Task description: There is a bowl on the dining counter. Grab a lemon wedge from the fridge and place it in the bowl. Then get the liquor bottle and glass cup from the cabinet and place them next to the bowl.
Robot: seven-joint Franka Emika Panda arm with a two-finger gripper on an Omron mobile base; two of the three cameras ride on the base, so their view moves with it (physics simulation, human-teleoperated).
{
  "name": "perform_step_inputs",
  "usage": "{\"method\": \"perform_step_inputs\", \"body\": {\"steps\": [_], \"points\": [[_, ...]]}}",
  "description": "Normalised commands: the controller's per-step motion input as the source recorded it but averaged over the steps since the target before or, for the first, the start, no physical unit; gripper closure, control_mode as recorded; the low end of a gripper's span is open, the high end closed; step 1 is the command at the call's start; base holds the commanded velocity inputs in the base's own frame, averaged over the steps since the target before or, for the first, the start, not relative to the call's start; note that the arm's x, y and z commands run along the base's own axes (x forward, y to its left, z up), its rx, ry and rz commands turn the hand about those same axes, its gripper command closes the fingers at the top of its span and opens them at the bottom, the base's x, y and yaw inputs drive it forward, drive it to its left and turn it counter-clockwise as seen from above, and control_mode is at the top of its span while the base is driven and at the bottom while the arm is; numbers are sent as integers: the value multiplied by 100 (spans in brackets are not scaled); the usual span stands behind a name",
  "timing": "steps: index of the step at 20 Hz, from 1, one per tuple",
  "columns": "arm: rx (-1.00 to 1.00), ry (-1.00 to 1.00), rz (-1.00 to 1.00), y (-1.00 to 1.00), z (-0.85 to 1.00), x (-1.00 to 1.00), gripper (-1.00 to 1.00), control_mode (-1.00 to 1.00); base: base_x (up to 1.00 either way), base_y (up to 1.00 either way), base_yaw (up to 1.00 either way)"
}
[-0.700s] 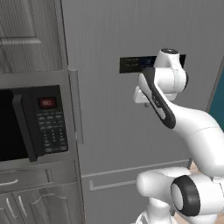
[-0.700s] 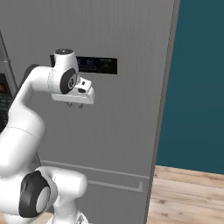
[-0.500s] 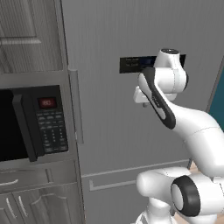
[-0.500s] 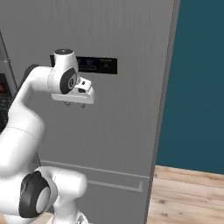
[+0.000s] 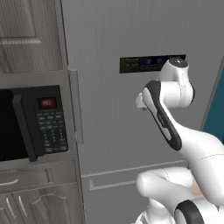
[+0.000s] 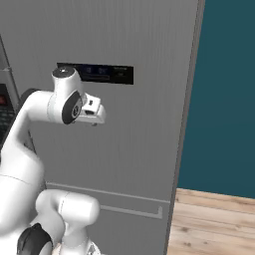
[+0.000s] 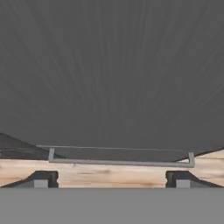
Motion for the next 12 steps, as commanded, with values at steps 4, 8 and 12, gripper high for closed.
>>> {"method": "perform_step_inputs", "body": {"steps": [4,8,12], "points": [[0,0,0,0,0,0,-100,100,-14,6,0],[0,0,0,0,0,0,-100,100,-43,53,-2],[0,0,0,0,0,0,-100,100,-34,78,-1]]}}
